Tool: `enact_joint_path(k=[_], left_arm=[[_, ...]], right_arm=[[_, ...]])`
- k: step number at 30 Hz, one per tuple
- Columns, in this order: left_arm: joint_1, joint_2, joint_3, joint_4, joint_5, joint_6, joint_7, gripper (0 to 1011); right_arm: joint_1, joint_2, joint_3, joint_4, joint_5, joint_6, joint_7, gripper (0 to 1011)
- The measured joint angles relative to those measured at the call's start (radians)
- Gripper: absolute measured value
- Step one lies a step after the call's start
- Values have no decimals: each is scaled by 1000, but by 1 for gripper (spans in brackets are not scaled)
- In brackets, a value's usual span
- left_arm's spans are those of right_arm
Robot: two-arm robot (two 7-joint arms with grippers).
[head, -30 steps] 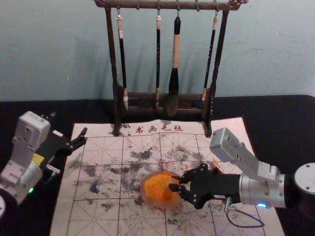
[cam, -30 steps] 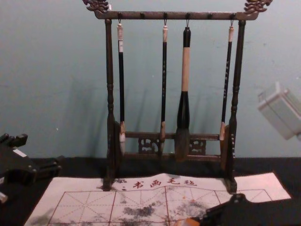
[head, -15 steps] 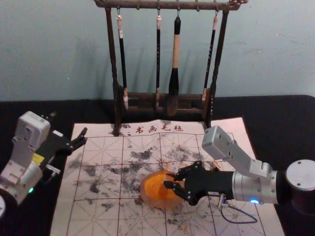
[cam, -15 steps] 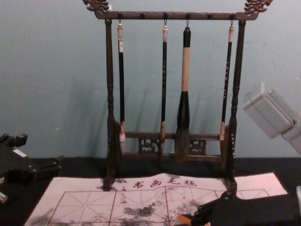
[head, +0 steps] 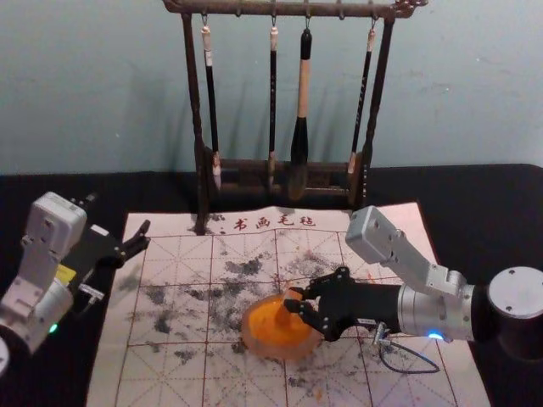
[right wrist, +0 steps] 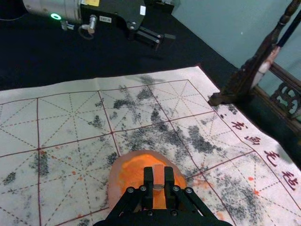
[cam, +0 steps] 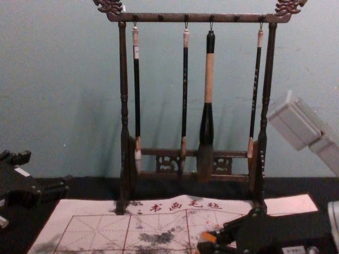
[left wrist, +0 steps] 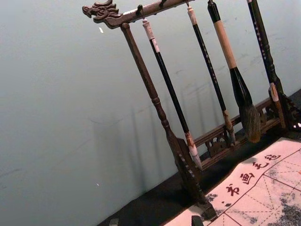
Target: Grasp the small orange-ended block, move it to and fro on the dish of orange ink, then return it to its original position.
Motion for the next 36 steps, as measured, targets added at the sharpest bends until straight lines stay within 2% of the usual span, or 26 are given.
enact_joint_path(k=[8,21,36], left_arm=[[0,0,0,0,0,0,0,1001],[0,0,0,0,0,0,0,1001],[0,0,0,0,0,0,0,1001]], right_arm=[[-4,9,9,-1,-2,6,-4,106],[-29,43,29,-40,5,17,-2,105],[-52,66,22,-84,16,22,17,106]])
